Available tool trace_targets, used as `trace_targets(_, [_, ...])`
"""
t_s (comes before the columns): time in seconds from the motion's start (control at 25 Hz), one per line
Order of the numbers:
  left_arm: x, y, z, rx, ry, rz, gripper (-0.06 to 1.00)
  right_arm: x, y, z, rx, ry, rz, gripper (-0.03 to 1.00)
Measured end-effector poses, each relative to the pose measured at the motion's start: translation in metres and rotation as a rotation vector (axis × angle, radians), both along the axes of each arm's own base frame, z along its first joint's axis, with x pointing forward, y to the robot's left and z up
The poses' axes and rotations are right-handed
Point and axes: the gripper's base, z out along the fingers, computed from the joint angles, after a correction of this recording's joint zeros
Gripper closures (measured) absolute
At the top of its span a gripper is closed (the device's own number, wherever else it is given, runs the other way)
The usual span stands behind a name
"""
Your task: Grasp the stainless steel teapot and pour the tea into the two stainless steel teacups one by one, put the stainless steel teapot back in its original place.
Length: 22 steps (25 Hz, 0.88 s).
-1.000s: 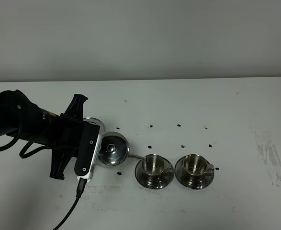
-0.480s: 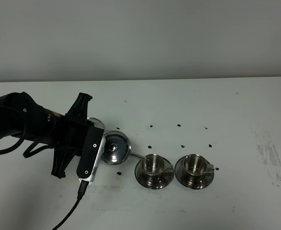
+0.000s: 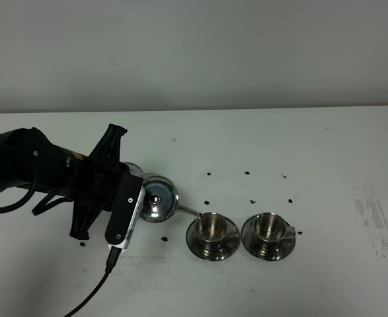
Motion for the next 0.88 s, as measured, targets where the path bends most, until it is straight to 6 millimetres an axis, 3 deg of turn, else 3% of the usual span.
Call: trace_targets(0.88, [-0.0003,-0.0034,0.0004,0.024,-0.027,-0.028,0.73,0.0,0.0,0.0,0.0,0.0,0.0,0.74])
